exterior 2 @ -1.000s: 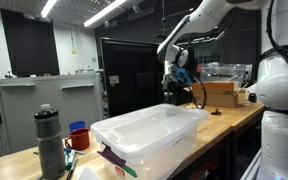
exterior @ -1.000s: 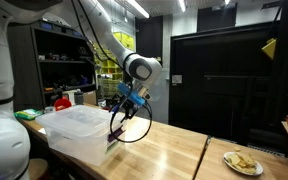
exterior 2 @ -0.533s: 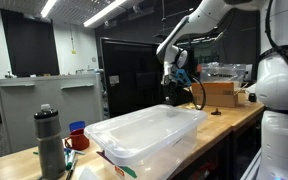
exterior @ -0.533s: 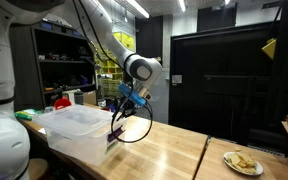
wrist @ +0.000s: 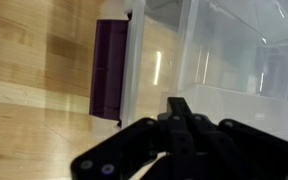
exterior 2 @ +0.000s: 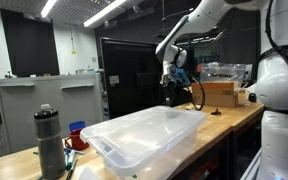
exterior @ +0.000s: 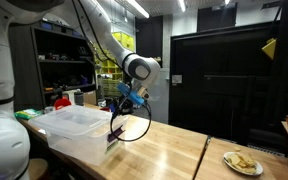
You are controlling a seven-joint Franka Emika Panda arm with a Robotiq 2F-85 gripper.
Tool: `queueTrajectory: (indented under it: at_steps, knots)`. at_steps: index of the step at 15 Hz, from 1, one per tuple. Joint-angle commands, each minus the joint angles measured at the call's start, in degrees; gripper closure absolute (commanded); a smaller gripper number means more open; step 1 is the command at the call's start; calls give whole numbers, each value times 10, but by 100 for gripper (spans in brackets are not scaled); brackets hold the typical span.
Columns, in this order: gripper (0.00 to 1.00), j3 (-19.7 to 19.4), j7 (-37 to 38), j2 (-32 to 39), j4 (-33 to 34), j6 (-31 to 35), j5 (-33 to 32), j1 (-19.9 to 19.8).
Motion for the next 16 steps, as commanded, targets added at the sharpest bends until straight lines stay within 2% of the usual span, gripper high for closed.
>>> queueTrajectory:
  at_steps: [1,15,16]
  knots:
    - [100,18,-1,-28,-26,12,-9,2]
    - [100,86,20,-78,-120,76,-65,57]
    - [74,88,25,-80,-124,79,-69,60]
